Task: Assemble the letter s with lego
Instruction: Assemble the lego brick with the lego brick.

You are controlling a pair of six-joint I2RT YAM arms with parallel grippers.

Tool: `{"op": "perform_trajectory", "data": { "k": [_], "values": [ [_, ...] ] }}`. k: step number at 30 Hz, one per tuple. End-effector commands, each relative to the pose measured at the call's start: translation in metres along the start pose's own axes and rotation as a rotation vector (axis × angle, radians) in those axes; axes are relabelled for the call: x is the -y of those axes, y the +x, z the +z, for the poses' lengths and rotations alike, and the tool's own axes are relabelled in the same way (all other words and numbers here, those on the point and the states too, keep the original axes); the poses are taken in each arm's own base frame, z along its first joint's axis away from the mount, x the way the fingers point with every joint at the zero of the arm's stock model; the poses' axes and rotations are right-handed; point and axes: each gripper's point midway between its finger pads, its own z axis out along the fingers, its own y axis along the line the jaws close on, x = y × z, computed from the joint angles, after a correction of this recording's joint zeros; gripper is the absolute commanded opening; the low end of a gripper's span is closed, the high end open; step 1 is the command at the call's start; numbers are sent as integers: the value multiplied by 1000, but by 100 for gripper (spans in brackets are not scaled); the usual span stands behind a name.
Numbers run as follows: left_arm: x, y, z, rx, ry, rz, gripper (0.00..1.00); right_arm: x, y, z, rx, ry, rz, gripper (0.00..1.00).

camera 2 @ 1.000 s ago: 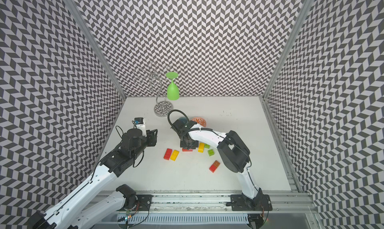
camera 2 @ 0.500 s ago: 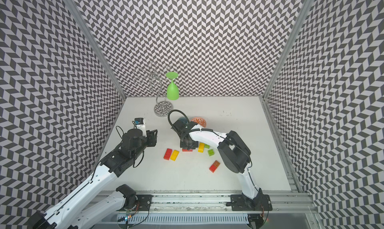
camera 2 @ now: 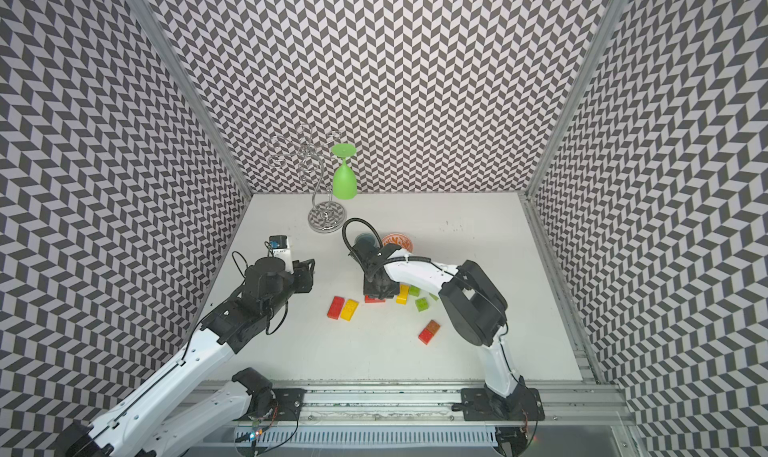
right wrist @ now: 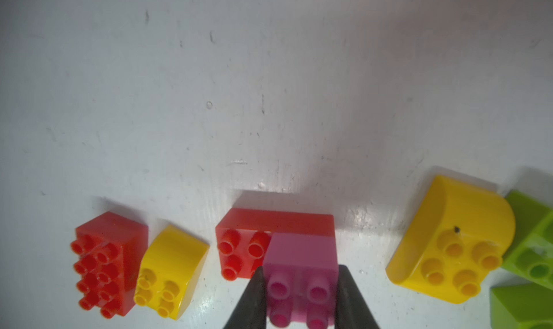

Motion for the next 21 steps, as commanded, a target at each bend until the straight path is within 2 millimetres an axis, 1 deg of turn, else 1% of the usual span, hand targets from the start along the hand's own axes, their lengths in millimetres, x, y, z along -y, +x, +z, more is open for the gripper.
{"op": "perform_trajectory", "data": {
  "k": [1,7,11,13,16,21],
  "values": [
    [-4,4,2,-8,-22,4,47,48,41,56,-188,196,-13,0],
    [-6,3,1,-6,-29,2,47,49,42,61,-198,226,-8,0],
    [-6,3,1,-5,-30,2,47,42,38,53,-179,200,4,1],
    [-6,3,0,-3,-28,2,47,35,32,44,-158,170,10,6],
    [-6,2,0,-2,-28,1,47,21,23,31,-133,116,16,17],
    [-7,2,-1,2,-29,0,49,4,10,11,-90,47,26,33]
  ]
}}
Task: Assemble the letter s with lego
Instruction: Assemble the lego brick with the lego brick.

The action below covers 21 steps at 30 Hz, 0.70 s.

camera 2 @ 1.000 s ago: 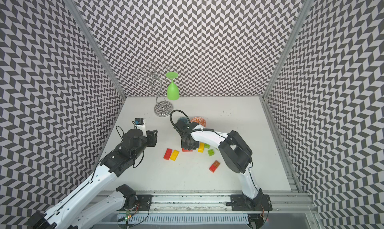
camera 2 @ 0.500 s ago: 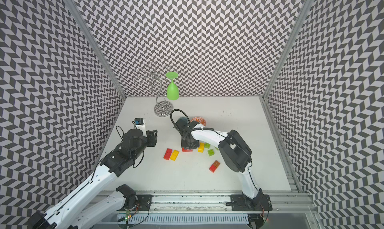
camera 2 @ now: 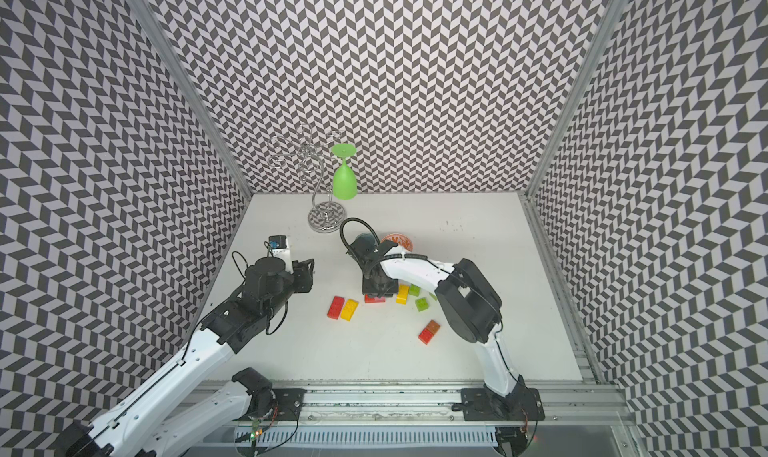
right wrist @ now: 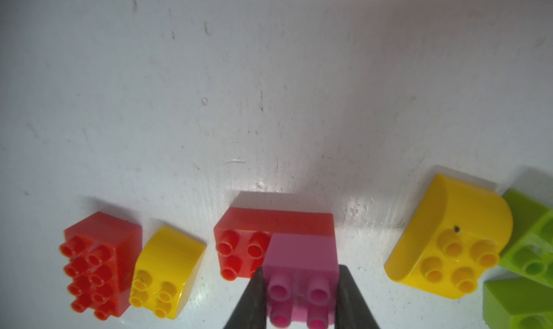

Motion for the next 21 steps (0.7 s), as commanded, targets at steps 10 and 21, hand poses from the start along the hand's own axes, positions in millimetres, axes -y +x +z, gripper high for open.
{"op": "perform_trajectory", "data": {
  "k": [10,21],
  "values": [
    [-4,0,-3,7,-14,-2,49,-11,-8,-20,20,-46,15,58],
    [-3,2,0,-3,-10,-1,49,30,30,-81,141,-94,83,60]
  ]
}}
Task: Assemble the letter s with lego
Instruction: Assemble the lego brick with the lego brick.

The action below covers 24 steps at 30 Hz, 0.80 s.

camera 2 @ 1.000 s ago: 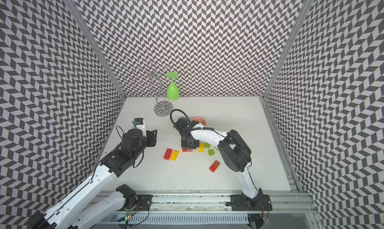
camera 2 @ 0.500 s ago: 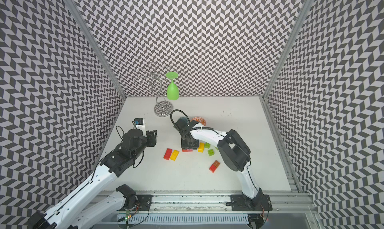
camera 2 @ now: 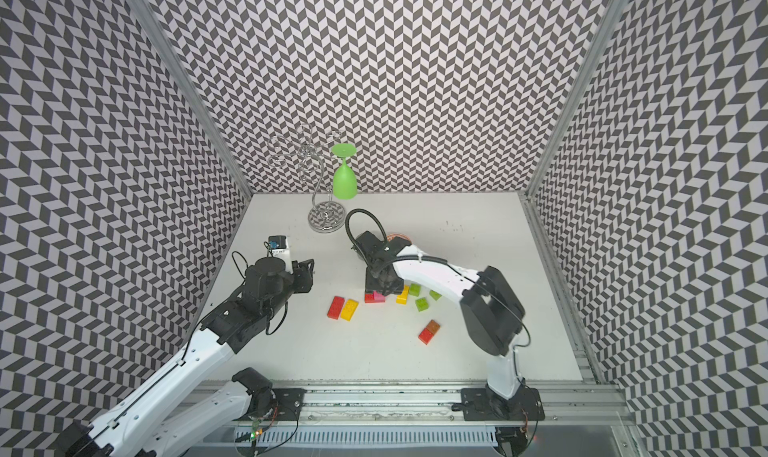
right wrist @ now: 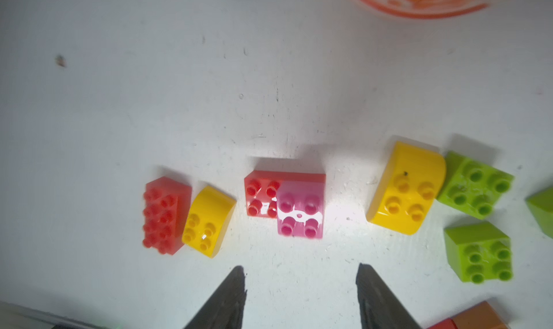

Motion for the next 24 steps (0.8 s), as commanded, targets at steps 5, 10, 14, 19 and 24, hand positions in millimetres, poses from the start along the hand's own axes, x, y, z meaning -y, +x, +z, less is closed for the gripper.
{"op": "perform_trajectory", "data": {
  "k": [5,10,14,19,24],
  "values": [
    [1,4,2,-14,11,1,49,66,64,-12,0,11,290,59],
    [3,5,4,-19,19,2,49,80,93,-15,-8,-36,494,60],
    [3,5,4,-18,19,0,50,86,101,-11,-14,-16,567,61],
    [3,4,2,-13,21,0,50,95,110,6,-55,61,603,63],
    [2,3,1,-10,22,-1,50,104,114,16,-71,118,640,64]
  ]
}}
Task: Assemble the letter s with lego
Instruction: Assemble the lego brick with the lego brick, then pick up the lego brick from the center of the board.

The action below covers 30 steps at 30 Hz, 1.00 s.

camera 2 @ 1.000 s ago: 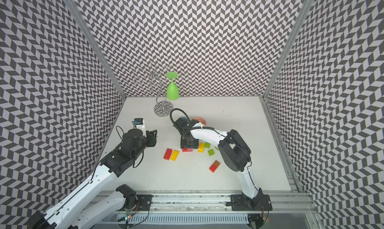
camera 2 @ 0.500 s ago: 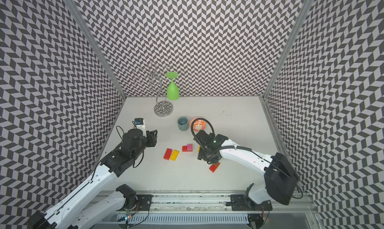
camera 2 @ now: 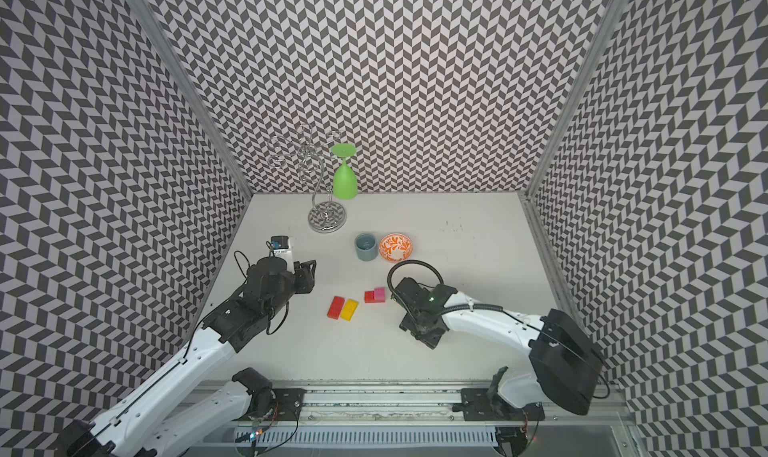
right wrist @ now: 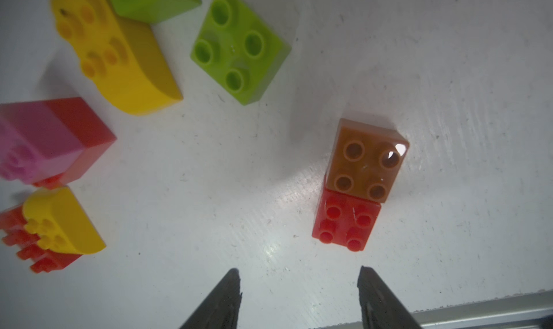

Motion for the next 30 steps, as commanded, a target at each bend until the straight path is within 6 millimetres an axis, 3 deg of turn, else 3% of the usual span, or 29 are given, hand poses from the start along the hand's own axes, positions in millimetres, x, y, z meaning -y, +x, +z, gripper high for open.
{"op": "perform_trajectory", "data": {
  "k": [1,7,17,30],
  "values": [
    [-1,-1,-1,9,5,-5,50,4,-3,4,9,18,76,64],
    [1,0,-1,7,12,-3,50,13,-7,3,38,50,97,64],
    [3,2,-1,1,25,0,50,23,-11,18,45,103,78,62],
    [5,3,0,-2,32,2,50,28,-16,30,52,105,50,47]
  ]
}}
